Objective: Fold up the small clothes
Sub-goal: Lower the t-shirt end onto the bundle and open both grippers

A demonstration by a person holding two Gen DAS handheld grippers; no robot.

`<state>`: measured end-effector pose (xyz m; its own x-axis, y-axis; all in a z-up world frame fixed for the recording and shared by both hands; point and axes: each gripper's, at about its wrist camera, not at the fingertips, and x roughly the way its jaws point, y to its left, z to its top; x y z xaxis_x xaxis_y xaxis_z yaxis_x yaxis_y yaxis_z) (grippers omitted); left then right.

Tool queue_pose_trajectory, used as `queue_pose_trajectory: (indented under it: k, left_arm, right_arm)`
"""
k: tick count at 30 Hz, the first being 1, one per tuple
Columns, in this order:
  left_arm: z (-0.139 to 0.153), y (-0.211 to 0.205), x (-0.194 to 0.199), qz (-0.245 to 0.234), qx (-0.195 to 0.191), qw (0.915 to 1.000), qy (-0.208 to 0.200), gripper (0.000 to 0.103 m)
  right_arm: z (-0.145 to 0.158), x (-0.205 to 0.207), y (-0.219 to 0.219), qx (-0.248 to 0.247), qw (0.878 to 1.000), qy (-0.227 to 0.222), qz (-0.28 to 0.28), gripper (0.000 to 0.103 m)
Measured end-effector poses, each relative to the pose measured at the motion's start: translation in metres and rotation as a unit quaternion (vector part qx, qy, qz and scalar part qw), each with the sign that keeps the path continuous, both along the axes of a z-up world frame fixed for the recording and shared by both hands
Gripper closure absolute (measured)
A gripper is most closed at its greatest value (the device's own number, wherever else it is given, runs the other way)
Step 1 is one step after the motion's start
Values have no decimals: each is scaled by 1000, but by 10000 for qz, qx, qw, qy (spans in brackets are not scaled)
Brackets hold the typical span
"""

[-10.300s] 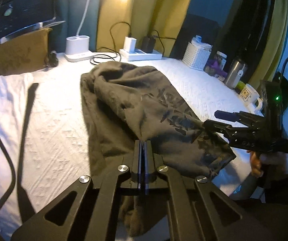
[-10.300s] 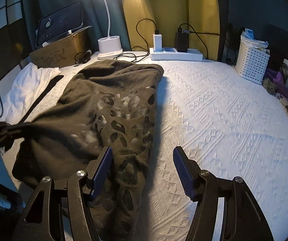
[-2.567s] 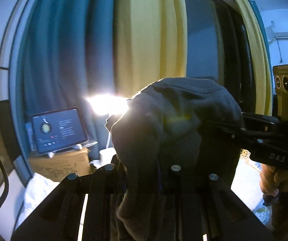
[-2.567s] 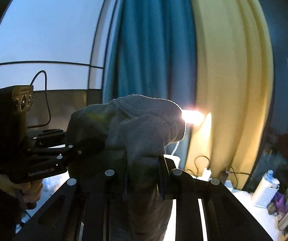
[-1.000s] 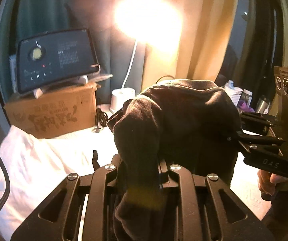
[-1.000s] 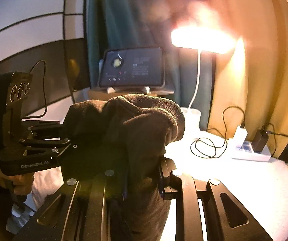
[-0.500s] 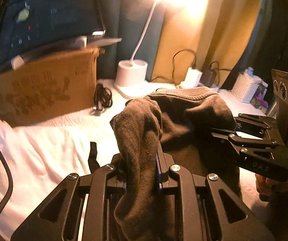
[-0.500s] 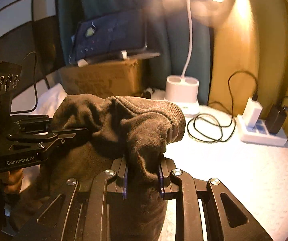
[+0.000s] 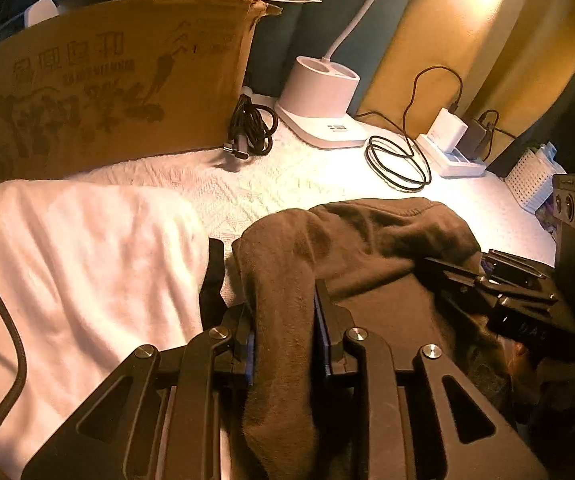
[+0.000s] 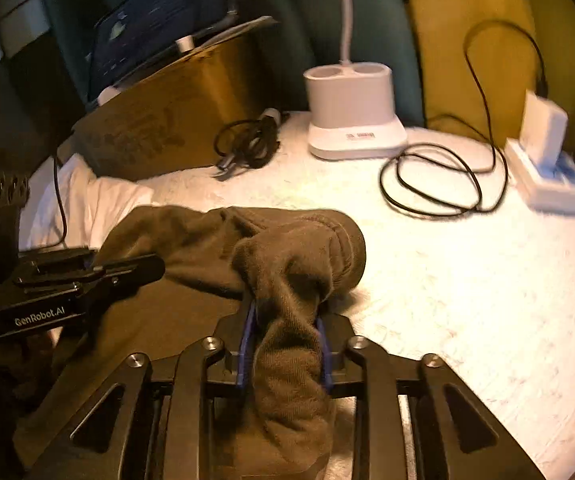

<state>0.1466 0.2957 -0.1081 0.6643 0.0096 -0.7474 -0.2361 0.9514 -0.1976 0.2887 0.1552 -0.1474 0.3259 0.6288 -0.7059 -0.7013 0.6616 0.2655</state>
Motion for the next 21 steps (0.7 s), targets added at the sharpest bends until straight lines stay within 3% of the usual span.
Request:
queue_pose_trajectory:
  k: [5,8,13,21]
  left_arm:
    - [4,-1,-4,88,123,9999,-16,79]
    - [8,-3,-4,117,354,9993,-35,79]
    - [0,-2,1,107,407,9990,140,78]
    - [3,-3,-1,166,469,9986,178,78]
  right_arm:
    - [7,12,-20,252,9990,180,-318,66]
    - [9,13,-29,276,9984,135,-476,57]
    - [-7,10,-22,-274,9979,-166,-562,48]
    - [-3,-1,-23,-547,9953,-454,-662,47]
